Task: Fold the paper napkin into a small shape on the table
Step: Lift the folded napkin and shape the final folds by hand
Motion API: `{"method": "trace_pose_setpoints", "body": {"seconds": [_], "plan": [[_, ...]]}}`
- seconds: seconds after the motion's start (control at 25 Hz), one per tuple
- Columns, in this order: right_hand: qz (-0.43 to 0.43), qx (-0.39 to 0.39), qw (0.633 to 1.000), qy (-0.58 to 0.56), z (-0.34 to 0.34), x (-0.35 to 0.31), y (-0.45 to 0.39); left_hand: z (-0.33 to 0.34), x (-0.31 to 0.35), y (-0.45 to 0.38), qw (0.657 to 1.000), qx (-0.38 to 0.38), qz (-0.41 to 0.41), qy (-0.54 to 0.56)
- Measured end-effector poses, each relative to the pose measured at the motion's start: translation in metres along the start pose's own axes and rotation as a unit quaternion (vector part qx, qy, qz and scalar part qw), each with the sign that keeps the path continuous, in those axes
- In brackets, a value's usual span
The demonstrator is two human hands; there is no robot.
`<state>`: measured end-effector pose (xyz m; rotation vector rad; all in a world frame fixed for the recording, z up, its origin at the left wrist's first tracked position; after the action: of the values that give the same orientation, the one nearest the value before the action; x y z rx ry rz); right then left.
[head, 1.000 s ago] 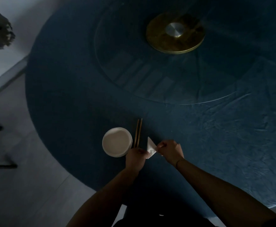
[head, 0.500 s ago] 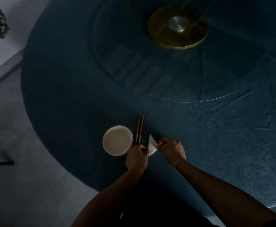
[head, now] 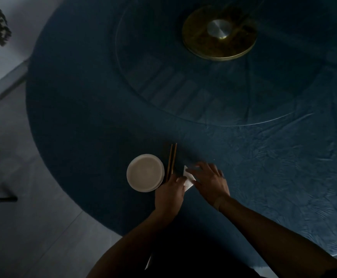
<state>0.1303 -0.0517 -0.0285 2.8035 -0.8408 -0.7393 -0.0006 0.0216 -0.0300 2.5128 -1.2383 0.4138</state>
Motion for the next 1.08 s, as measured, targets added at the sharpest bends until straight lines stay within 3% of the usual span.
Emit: {"method": "trace_pose_setpoints", "body": {"seconds": [0.16, 0.4, 0.8, 1.08], "plan": [[-0.027, -0.048, 0.989, 0.134, 0.007, 0.008, -0.002, 0.003, -0.006, 0.005, 0.994, -0.05, 0.065, -0.077], [-0.038, -0.076, 0.976, 0.199, 0.021, 0.02, 0.009, 0.011, -0.018, 0.026, 0.98, -0.094, 0.139, -0.103], [-0.038, -0.091, 0.976, 0.192, 0.022, 0.019, 0.008, 0.008, -0.018, 0.027, 0.988, -0.098, 0.106, -0.064], [-0.015, -0.09, 0.979, 0.18, 0.014, 0.019, 0.018, -0.008, -0.02, 0.022, 0.987, -0.063, 0.14, -0.041]]}}
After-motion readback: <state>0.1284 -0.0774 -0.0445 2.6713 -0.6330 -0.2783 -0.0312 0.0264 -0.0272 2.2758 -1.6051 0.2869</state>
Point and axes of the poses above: each hand's wrist, its own y-axis away from the middle knuckle, its own z-axis out of the palm, x = y × z, the point moved 3 cm from there along -y, towards the middle knuckle, and after that the axes turned 6 degrees about z, right-handed, at the moved point
